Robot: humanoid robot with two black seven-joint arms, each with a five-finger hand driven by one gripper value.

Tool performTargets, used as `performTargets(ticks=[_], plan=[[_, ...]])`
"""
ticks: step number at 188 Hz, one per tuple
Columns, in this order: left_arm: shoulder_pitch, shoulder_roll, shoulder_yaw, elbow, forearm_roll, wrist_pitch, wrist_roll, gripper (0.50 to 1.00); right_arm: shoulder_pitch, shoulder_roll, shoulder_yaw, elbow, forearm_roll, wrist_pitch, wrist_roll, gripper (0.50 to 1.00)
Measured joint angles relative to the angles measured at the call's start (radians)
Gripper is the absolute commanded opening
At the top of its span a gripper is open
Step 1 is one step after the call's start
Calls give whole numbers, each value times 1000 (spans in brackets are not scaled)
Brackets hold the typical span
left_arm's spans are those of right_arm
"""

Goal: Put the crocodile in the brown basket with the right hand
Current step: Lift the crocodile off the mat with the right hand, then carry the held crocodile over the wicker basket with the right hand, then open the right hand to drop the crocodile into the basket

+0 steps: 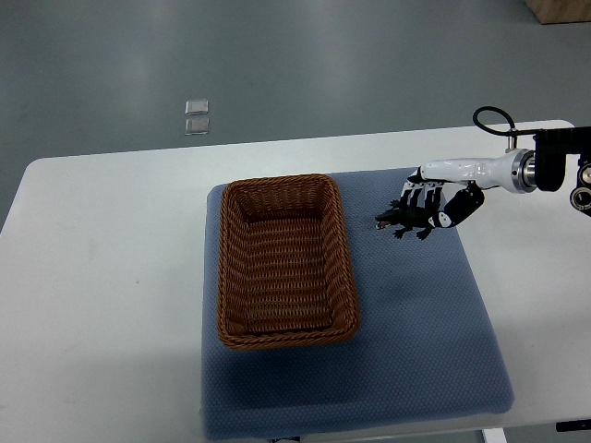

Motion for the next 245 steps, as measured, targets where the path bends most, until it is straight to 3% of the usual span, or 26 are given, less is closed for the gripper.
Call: performTargets(ticks=[58,155,245], plan=[[-1,0,0,-3,0,0,0,1000,118,21,0,1,44,29,-9,500],[-9,0,1,-82,3,0,0,1000,153,322,-16,-88,44,11,-22,500],[-11,0,0,-92,1,0,0,1000,75,474,-22,-188,36,-65,-22,500]])
